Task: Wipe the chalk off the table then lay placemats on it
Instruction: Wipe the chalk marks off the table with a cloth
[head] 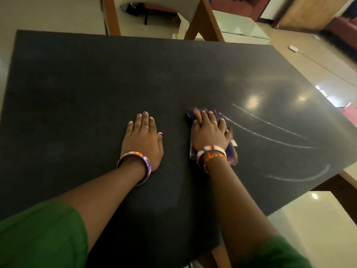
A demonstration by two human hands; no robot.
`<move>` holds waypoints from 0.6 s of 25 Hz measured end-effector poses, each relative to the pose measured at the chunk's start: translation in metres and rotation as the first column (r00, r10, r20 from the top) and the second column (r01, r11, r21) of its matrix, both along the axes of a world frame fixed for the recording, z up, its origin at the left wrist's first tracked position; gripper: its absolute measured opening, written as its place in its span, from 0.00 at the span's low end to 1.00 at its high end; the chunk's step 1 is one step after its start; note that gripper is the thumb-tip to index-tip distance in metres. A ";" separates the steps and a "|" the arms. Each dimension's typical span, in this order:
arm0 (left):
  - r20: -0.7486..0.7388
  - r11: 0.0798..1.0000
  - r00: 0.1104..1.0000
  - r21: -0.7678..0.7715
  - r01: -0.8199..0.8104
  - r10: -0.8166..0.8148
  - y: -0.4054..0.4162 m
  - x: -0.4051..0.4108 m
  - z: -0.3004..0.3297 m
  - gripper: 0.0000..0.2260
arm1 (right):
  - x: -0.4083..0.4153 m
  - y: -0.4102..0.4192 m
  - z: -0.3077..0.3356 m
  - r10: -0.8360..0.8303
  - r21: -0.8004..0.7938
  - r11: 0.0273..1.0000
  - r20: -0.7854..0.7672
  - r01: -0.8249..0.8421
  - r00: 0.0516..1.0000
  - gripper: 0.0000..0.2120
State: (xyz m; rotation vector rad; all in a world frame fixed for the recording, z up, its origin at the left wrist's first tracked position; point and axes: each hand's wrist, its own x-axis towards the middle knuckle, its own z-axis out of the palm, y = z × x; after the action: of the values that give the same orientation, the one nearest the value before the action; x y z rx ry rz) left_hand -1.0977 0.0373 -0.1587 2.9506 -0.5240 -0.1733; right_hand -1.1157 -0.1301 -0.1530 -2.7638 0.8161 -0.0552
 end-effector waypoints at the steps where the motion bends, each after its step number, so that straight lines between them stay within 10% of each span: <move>1: -0.006 1.000 1.000 -0.006 -0.005 0.005 0.000 0.000 0.000 0.25 | -0.031 -0.003 0.000 -0.062 -0.025 0.998 -0.002 0.062 0.998 0.21; 8: -0.016 1.000 1.000 0.023 0.007 -0.006 -0.002 0.000 0.004 0.25 | -0.124 -0.016 0.007 -0.548 -0.027 0.836 -0.047 0.547 0.835 0.22; 15: -0.012 1.000 1.000 0.006 0.022 -0.022 0.003 0.001 0.005 0.25 | -0.102 0.074 0.001 0.058 -0.043 0.997 0.016 -0.057 0.998 0.22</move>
State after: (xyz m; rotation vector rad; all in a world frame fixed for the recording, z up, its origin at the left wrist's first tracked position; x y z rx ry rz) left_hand -1.0971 0.0400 -0.1536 2.9488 -0.5552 -0.1947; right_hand -1.2177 -0.0561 -0.1525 -2.8206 0.7387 -0.0861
